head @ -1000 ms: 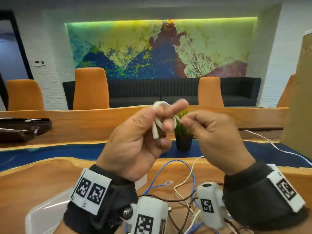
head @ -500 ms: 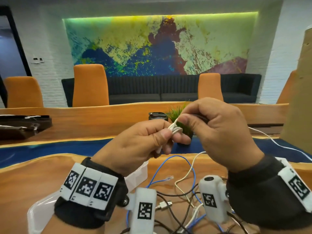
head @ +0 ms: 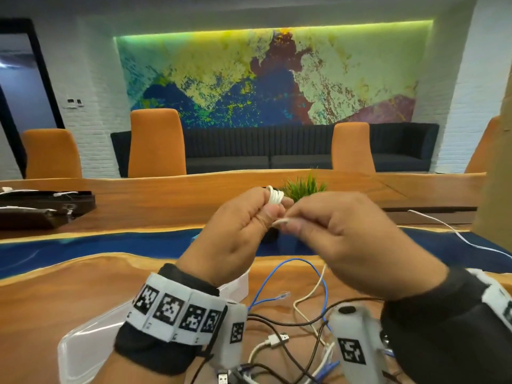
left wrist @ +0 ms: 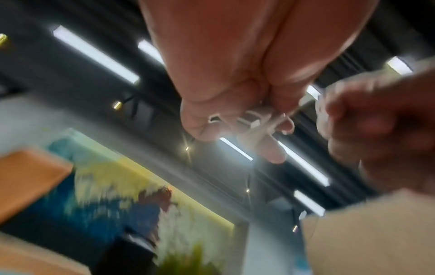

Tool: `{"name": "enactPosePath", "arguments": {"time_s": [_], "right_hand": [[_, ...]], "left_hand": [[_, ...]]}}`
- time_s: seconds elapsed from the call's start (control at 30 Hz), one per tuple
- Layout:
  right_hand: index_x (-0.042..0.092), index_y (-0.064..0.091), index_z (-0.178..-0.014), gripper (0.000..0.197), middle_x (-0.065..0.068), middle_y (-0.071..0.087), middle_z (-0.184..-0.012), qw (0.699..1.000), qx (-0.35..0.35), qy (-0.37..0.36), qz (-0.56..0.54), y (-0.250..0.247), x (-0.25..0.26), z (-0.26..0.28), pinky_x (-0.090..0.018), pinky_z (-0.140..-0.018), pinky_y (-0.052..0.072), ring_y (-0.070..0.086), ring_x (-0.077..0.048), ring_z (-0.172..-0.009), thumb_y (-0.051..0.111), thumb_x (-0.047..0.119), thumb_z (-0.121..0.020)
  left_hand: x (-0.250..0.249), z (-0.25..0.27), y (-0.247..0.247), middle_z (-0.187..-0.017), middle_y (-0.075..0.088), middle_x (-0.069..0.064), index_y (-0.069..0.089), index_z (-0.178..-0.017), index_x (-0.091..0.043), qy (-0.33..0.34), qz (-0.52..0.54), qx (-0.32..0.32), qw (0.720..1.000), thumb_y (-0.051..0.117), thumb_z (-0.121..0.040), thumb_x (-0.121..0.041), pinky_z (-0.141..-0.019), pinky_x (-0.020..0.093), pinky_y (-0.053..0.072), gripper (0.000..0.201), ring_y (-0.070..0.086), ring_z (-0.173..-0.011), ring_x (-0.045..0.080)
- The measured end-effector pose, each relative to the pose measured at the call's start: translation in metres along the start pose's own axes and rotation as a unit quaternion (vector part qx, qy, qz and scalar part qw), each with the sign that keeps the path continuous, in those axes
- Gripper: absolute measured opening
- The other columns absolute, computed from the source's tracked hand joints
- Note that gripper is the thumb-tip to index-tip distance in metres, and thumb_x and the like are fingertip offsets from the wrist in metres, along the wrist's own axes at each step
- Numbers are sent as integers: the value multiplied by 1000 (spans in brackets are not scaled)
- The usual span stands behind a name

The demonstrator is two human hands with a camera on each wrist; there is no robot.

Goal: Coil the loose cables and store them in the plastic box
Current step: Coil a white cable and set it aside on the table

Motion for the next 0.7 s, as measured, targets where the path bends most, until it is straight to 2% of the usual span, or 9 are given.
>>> {"name": "enactPosePath", "arguments": {"time_s": [0.03, 0.1, 0.2, 0.27, 0.33, 0.4, 0.5, 0.63, 0.7], "right_hand": [[25, 69, -81, 19, 12, 61, -72, 999, -47, 8, 0, -10, -6, 0, -21, -65, 44, 56, -7, -74, 53, 33, -90], [24, 70, -83, 19, 13, 61, -73, 994, -106, 32, 5, -17, -20, 1, -16, -63, 40, 56, -7, -75, 53, 29, -90], [22, 69, -87, 16, 13, 62, -78, 991, -124, 52, 3, -7, -30, 0, -25, -67, 44, 56, -7, -77, 54, 24, -93], [25, 70, -99, 20, 13, 63, -90, 993, -109, 48, -12, -3, -30, -1, -26, -76, 48, 58, -4, -87, 51, 25, -93], [26, 66, -119, 32, 12, 63, -106, 997, -59, 32, -44, -2, -26, -1, -21, -89, 47, 58, -3, -103, 51, 30, -92], [25, 64, -127, 39, 11, 64, -108, 995, -13, 20, -92, -2, -21, 0, -18, -91, 46, 59, -5, -107, 55, 34, -90], [23, 68, -121, 34, 11, 67, -102, 995, -35, -6, -93, -8, -19, 1, -22, -86, 50, 62, -6, -100, 61, 30, -88], [24, 73, -108, 23, 10, 67, -89, 996, -72, -24, -37, -11, -20, 0, -29, -76, 51, 62, -7, -87, 59, 25, -91], [22, 73, -103, 21, 10, 67, -87, 996, -80, -20, -25, -7, -21, -1, -31, -74, 51, 61, -8, -84, 56, 26, -92]], "left_hand": [[0, 1, 1, -88, 68, -8, 66, -97, -26, -12, 8, 18, 1000, 44, -103, -27, -78, 20, 47, 23, 63, -87, 7], [-2, 2, 3, -81, 65, -1, 69, -100, -16, -44, 39, 43, 997, 43, -105, -23, -72, 16, 44, 28, 60, -78, 5], [-5, 3, 8, -75, 61, -5, 65, -95, -5, -96, 98, 67, 988, 41, -105, -18, -62, 12, 40, 29, 51, -66, 2], [-4, 5, 14, -75, 60, -5, 60, -90, -5, -142, 180, 71, 971, 41, -105, -17, -56, 15, 39, 28, 47, -63, 4], [-3, 4, 20, -74, 57, -1, 61, -89, -8, -164, 270, 62, 947, 45, -102, -19, -55, 18, 35, 23, 44, -61, 7], [-3, 4, 25, -69, 54, 1, 65, -87, -10, -174, 344, 49, 921, 53, -94, -25, -57, 22, 34, 20, 44, -60, 8], [-4, 2, 30, -63, 51, 2, 63, -83, -11, -195, 397, 22, 897, 58, -84, -29, -56, 22, 34, 19, 44, -59, 9], [0, -1, 36, -61, 49, 3, 51, -93, -8, -228, 443, -25, 867, 58, -89, -26, -45, 17, 33, 20, 41, -54, 9], [1, -1, 36, -64, 50, 4, 50, -92, -9, -234, 466, -42, 852, 59, -88, -25, -44, 16, 33, 18, 44, -53, 8]]}}
Point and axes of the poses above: each hand's wrist, its own z-axis away from the middle knuckle, its own y-axis out of the palm, x = y × z, the point moved 5 cm from there along -z, towards the middle knuckle
